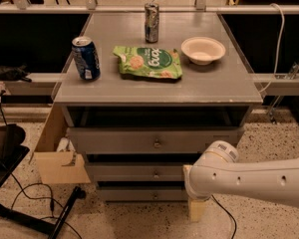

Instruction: Open middle drawer

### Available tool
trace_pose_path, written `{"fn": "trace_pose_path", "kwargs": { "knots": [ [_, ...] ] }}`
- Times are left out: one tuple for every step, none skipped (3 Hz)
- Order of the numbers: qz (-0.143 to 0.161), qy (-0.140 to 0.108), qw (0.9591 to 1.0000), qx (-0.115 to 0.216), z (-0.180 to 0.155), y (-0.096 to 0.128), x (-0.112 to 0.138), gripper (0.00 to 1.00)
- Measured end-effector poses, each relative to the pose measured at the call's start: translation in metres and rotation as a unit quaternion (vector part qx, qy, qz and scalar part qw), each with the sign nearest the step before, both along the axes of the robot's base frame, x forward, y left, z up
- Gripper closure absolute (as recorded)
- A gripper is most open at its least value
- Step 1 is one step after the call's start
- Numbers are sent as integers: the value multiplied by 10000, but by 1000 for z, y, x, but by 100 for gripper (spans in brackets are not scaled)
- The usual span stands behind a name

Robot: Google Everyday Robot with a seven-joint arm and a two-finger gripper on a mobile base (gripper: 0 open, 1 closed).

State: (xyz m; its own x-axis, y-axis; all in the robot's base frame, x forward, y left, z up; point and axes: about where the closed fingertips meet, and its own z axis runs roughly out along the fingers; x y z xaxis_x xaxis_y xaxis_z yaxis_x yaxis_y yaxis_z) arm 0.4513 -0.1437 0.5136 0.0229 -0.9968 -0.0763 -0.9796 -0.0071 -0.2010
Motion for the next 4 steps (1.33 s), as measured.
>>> {"fn": "trace_pose_path", "kwargs": {
  "knots": [
    [-267, -11, 9996, 28, -30, -8, 19, 0],
    [-562, -13, 9984, 21, -47, -17, 43, 0],
    [-763, -93, 9970, 111, -67, -21, 64, 0],
    [-922, -226, 9949, 336, -94, -15, 87, 4]
  ]
}}
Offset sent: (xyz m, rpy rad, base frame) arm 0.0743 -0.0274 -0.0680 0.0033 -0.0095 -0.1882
